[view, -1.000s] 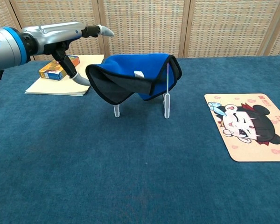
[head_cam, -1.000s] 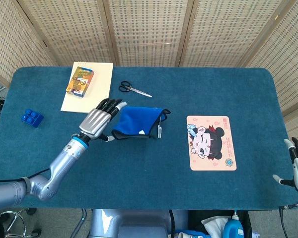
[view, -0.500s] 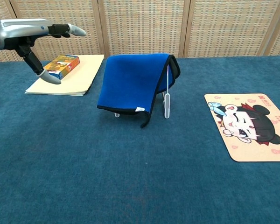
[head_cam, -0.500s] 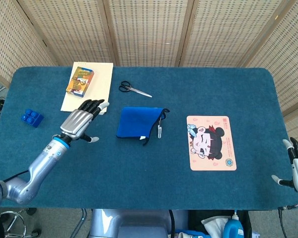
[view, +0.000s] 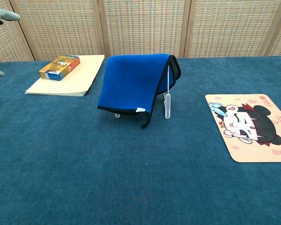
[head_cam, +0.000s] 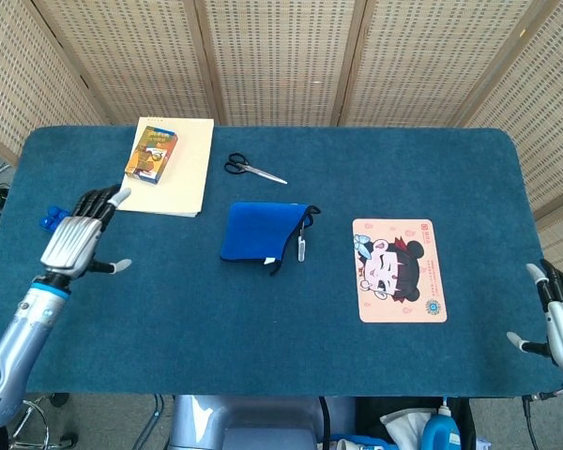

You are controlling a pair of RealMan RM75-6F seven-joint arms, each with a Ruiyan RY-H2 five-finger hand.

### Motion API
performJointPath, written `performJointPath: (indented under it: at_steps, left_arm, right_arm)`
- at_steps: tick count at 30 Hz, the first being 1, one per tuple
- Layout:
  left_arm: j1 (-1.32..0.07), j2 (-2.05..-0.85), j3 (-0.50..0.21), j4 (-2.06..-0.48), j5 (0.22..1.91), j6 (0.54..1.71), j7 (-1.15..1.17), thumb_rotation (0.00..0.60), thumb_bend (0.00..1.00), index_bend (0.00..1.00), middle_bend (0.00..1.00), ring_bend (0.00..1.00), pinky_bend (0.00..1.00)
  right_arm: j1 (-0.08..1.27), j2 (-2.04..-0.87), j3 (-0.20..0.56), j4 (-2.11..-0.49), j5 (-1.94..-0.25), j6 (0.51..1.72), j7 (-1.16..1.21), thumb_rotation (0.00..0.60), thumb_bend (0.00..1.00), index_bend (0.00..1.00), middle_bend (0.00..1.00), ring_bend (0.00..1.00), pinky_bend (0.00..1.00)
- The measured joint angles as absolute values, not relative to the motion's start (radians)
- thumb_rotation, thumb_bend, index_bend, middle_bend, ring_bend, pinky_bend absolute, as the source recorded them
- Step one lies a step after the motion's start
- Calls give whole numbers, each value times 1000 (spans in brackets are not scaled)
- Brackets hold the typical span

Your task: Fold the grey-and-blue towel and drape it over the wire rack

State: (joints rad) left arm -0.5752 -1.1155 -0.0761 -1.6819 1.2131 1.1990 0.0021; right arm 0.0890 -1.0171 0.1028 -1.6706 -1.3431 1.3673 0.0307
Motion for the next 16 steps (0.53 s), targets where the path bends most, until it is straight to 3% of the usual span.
performJointPath:
  at_steps: [10, 16]
  left_arm:
    - [-318, -1081, 12, -1772, 1284, 1487, 76, 600, 179, 0, 0, 0, 0]
    - [-231, -1078, 45, -1816, 1315, 1593, 207, 600, 180, 0, 0, 0, 0]
  right_arm:
    - [79, -1000, 89, -1684, -1405, 1397, 86, 600, 0, 0, 0, 0, 0]
    - [70, -1001, 88, -1681, -1421, 1430, 78, 600, 0, 0, 0, 0, 0]
